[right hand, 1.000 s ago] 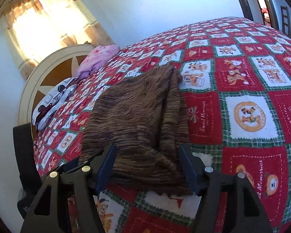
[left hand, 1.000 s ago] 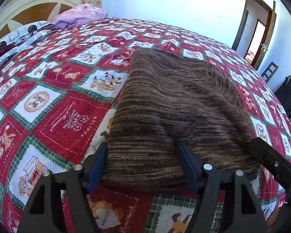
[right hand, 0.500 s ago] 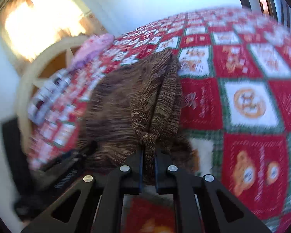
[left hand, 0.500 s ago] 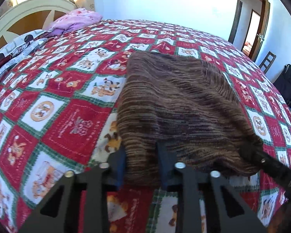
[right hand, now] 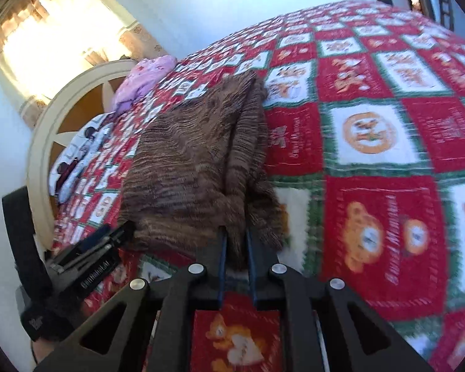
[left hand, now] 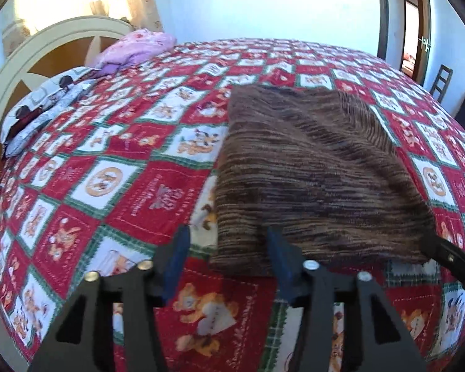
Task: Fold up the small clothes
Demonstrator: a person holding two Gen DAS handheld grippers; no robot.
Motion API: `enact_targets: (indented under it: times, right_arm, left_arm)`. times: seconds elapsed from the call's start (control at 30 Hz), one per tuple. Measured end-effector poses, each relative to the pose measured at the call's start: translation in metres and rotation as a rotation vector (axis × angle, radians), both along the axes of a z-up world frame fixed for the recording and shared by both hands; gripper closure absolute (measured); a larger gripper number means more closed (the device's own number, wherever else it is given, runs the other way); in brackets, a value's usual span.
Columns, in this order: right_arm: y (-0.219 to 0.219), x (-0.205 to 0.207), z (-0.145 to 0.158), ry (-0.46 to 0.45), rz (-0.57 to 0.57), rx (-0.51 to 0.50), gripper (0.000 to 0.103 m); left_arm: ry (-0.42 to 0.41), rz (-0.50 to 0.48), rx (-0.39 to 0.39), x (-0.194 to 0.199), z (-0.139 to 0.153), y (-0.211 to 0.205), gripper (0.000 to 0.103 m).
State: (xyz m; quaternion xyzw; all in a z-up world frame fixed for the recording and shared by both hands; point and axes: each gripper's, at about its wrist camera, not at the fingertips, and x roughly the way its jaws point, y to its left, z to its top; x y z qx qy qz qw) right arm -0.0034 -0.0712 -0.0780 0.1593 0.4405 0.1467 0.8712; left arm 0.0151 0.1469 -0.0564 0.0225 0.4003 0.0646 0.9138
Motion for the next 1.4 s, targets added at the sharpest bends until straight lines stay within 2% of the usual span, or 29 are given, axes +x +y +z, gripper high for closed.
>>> enact_targets:
  times: [0.07,0.13,0.2,0.23,0.27,0.33,0.4,0.6,0.77,1.0,1.3,1.4]
  right_arm:
    - [-0.001,-0.010,0.012,-0.047,-0.021,-0.064,0.090]
    - [0.004,-0.018,0.027,-0.114,-0.031,-0.150,0.087]
    - [0.011,-0.023,0.040,-0.163,-0.038,-0.220,0.065]
    - [0.015,-0.027,0.047,-0.196,-0.043,-0.250,0.044]
    - [0.016,-0.032,0.054,-0.235,-0.051,-0.268,0.031]
    - [0.019,-0.047,0.068,-0.337,-0.069,-0.301,0.030]
    - [0.023,-0.057,0.078,-0.391,-0.078,-0.331,0.030]
    - [0.028,-0.072,0.091,-0.412,-0.073,-0.295,0.030]
    - [0.032,-0.091,0.097,-0.421,-0.094,-0.291,0.030]
    - [0.035,-0.119,0.109,-0.463,-0.111,-0.288,0.030]
    - [0.039,-0.147,0.127,-0.527,-0.111,-0.291,0.030]
    - [0.038,-0.153,0.131,-0.540,-0.121,-0.287,0.029]
  left_arm:
    - [-0.013,0.004,-0.004,-0.004,0.004,0.000,0.038]
    - [-0.024,0.004,-0.013,-0.006,0.008,-0.002,0.034]
    - [-0.039,-0.005,-0.013,-0.010,0.013,-0.005,0.034]
    - [-0.047,-0.012,-0.007,-0.012,0.015,-0.007,0.029]
    - [-0.058,-0.019,0.002,-0.015,0.019,-0.009,0.022]
    - [-0.096,-0.025,0.014,-0.025,0.026,-0.010,0.013]
    - [-0.131,-0.033,0.004,-0.033,0.034,-0.009,0.007]
    - [-0.180,-0.043,-0.015,-0.055,0.054,-0.010,0.000]
    - [-0.197,-0.012,0.028,-0.076,0.062,-0.012,0.000]
    - [-0.202,0.018,-0.002,-0.101,0.069,-0.006,0.000]
    - [-0.269,-0.003,0.001,-0.132,0.083,-0.006,0.000]
    - [-0.302,0.019,0.001,-0.140,0.092,-0.003,0.000]
